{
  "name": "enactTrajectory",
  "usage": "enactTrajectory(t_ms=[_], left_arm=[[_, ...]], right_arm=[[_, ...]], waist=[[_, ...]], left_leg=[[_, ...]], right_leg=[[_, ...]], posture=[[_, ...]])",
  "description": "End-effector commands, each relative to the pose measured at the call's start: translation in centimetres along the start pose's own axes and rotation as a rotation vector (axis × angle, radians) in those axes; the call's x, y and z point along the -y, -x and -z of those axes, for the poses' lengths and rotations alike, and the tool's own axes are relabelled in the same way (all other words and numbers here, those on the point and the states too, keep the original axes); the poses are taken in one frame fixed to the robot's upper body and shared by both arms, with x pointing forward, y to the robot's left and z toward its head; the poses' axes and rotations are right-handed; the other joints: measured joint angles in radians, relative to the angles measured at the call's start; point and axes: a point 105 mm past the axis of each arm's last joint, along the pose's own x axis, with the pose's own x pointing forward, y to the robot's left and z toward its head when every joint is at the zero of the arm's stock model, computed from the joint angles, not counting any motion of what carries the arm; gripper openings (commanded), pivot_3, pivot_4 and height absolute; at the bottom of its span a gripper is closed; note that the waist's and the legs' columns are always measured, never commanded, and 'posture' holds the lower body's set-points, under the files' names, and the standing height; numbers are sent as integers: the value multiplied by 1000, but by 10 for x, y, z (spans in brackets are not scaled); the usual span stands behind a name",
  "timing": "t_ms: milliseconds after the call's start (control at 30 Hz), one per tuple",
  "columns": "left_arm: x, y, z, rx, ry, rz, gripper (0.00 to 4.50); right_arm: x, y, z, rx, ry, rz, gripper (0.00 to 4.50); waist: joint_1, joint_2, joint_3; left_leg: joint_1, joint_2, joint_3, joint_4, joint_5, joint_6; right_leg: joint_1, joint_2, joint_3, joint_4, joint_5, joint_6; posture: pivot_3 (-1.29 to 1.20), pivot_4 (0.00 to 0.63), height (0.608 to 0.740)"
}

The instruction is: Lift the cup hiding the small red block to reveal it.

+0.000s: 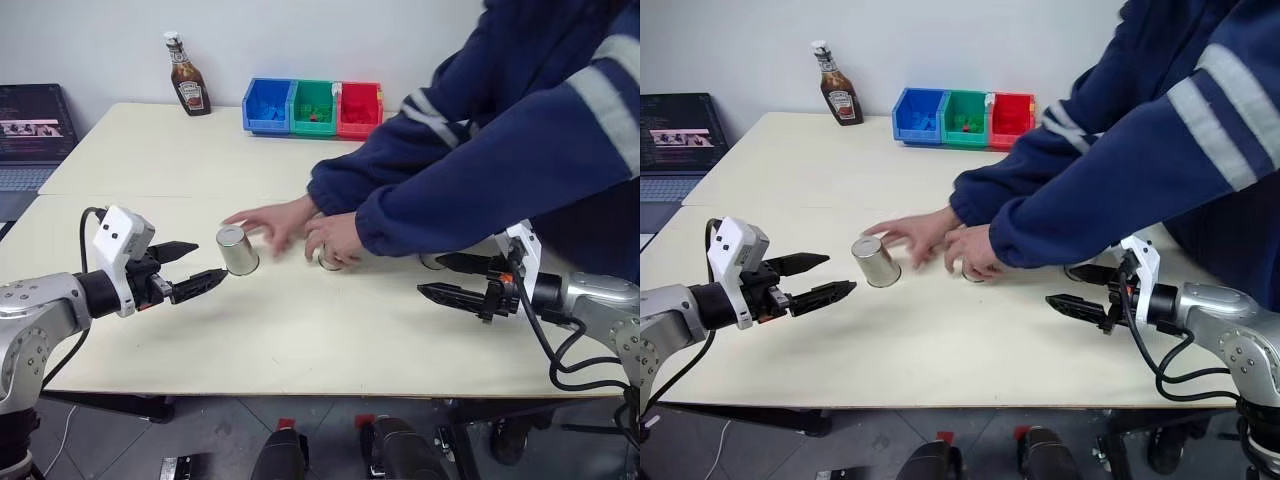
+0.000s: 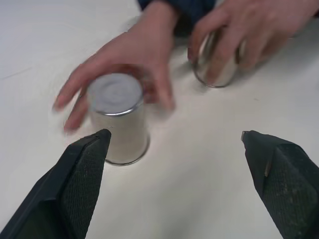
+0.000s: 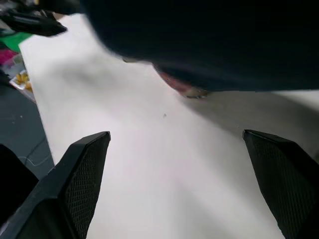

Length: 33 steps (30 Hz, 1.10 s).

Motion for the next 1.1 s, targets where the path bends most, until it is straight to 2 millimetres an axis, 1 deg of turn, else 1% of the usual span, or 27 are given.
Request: enactTrajectory(t_ms=[33, 200, 333, 433, 600, 933, 1000, 1033, 1100], left_arm=[[-9, 3, -2, 65, -37, -97, 4500], [-9, -14, 6, 114, -38, -142, 4500], [-12, -27, 6, 158, -28, -180, 4500], [-11, -34, 7, 170, -23, -179, 4500], [-5, -54, 13, 181, -15, -157, 4500], [-17, -83, 17, 208, -25, -207, 4500], [-17, -87, 16, 220, -26, -199, 4124], [-16, -88, 16, 223, -25, -192, 4033], [-15, -90, 16, 226, -24, -186, 3642]], right_arm=[[-22, -5, -16, 40, 50, -90, 4496], [-41, -10, -25, 64, 87, -188, 4496], [-48, -12, -30, 73, 127, -223, 4496], [-49, -12, -30, 72, 153, -227, 4496], [-46, -13, -32, 71, 215, -213, 4496], [-41, -11, -35, 76, 234, -173, 4496], [-40, -11, -35, 77, 233, -167, 4500], [-40, -10, -35, 75, 233, -163, 4500], [-39, -10, -35, 74, 234, -157, 4500]], waist=[[0, 0, 0], [1, -1, -1], [3, -2, -1], [2, -2, -1], [3, -2, -1], [4, -2, -2], [4, -2, -2], [3, -3, -2], [3, -3, -2]], left_leg=[[0, 0, 0, 0, 0, 0], [0, 0, 0, 1, 0, 0], [0, 0, -1, 1, 0, 0], [0, 0, -1, 2, 0, 0], [0, 0, -1, 2, 0, 0], [0, -1, -1, 3, 0, 0], [-1, -1, -1, 3, 0, 0], [-1, -1, -1, 3, 0, 0], [-1, -1, -1, 3, 0, 0]], right_leg=[[0, 0, 0, 0, 0, 0], [1, 0, 0, 0, 0, 0], [2, 0, -1, 0, 1, 1], [2, 0, -1, 0, 1, 1], [2, -1, -1, 0, 1, 1], [2, 0, -1, 0, 2, 1], [2, -1, -1, 0, 2, 0], [2, -1, -1, 0, 2, 0], [2, -1, -1, 0, 2, -1]], posture=[[0, 150, 740], [0, 150, 740], [0, 150, 740], [0, 150, 740], [0, 150, 740], [0, 150, 740], [0, 150, 740], [0, 150, 740], [0, 150, 740]])
